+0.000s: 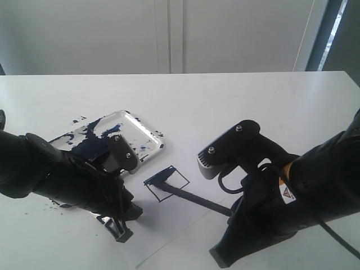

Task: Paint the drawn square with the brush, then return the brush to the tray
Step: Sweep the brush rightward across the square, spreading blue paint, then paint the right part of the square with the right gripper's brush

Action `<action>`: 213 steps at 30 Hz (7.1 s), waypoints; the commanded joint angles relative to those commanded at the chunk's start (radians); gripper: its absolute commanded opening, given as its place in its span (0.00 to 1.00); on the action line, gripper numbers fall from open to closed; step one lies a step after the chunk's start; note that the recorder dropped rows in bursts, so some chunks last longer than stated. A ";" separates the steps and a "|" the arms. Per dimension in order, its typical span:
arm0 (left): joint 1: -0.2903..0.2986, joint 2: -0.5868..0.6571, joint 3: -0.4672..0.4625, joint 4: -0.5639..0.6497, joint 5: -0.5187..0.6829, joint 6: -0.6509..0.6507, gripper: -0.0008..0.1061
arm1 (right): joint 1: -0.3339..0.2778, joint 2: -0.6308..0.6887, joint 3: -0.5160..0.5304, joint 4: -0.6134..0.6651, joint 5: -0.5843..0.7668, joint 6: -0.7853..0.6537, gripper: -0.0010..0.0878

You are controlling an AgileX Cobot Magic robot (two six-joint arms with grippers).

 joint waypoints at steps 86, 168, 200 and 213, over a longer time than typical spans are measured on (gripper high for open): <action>0.000 0.000 0.000 0.000 -0.024 0.000 0.45 | 0.002 0.000 0.000 0.011 0.132 0.023 0.01; 0.000 0.000 0.000 0.000 -0.024 0.000 0.45 | 0.002 -0.002 0.000 -0.018 0.188 0.027 0.01; 0.000 0.000 0.000 0.000 -0.024 0.000 0.45 | 0.002 -0.002 0.000 0.001 0.221 0.010 0.01; 0.000 0.000 0.000 0.000 -0.026 0.000 0.45 | 0.002 -0.002 0.000 0.053 0.192 -0.025 0.01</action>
